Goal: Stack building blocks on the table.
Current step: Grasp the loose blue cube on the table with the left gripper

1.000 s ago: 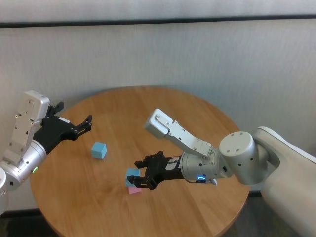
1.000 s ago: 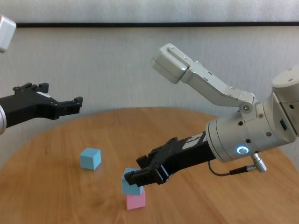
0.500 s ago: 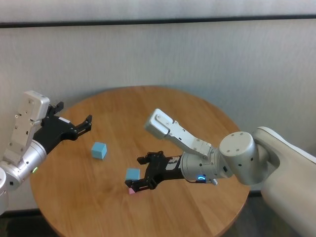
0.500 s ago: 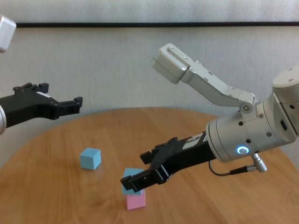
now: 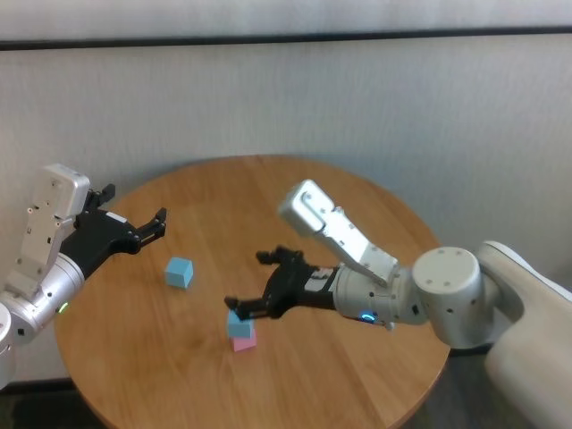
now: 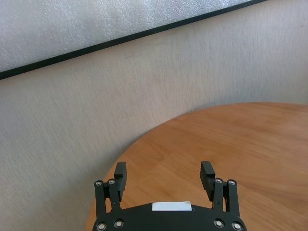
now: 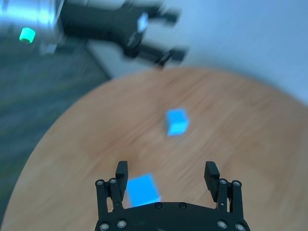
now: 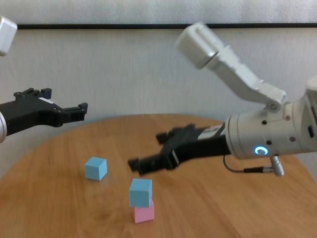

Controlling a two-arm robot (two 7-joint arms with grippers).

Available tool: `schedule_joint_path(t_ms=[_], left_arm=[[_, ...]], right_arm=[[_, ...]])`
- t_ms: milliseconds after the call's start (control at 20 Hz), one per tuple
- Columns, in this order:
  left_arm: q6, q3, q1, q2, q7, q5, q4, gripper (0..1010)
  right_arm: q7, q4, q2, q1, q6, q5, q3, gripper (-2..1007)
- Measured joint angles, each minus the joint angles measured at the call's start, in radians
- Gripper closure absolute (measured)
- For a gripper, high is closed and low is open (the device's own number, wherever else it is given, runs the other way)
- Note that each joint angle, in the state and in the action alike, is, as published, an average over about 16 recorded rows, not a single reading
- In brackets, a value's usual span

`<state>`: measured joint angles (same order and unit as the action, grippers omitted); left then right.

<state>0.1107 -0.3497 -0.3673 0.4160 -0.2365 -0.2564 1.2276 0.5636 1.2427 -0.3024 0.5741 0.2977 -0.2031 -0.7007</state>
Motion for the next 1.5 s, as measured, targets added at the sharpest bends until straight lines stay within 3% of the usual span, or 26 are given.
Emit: schedule_joint_path(t_ms=[250,500,750,900,1100,1300,1500], left_arm=[[0.0,0.0,0.0,0.0,0.0,0.0,0.0,8],[0.0,0.0,0.0,0.0,0.0,0.0,0.0,8],[0.0,0.0,0.0,0.0,0.0,0.0,0.0,8],[-0.003,0.0,0.001,0.0,-0.003,0.0,0.002,8],[-0.03,-0.001,0.006,0.0,-0.012,-0.005,0.019,8],[-0.077,-0.001,0.013,-0.007,-0.01,-0.01,0.041,8],[-0.149,0.001,0.023,-0.019,0.005,-0.009,0.065,8]], right_arm=[[-0.135,0.049,-0.003,-0.065,-0.088,0.021,0.063,4],[-0.278,0.08,-0.005,-0.126,-0.177,0.066,0.126,4],[-0.382,0.093,-0.01,-0.169,-0.243,0.114,0.172,4],[-0.419,0.096,-0.012,-0.184,-0.264,0.132,0.191,4],[-0.44,0.097,-0.016,-0.194,-0.28,0.145,0.202,4],[-0.442,0.097,-0.017,-0.195,-0.283,0.147,0.203,4],[-0.442,0.096,-0.017,-0.193,-0.279,0.145,0.2,4]])
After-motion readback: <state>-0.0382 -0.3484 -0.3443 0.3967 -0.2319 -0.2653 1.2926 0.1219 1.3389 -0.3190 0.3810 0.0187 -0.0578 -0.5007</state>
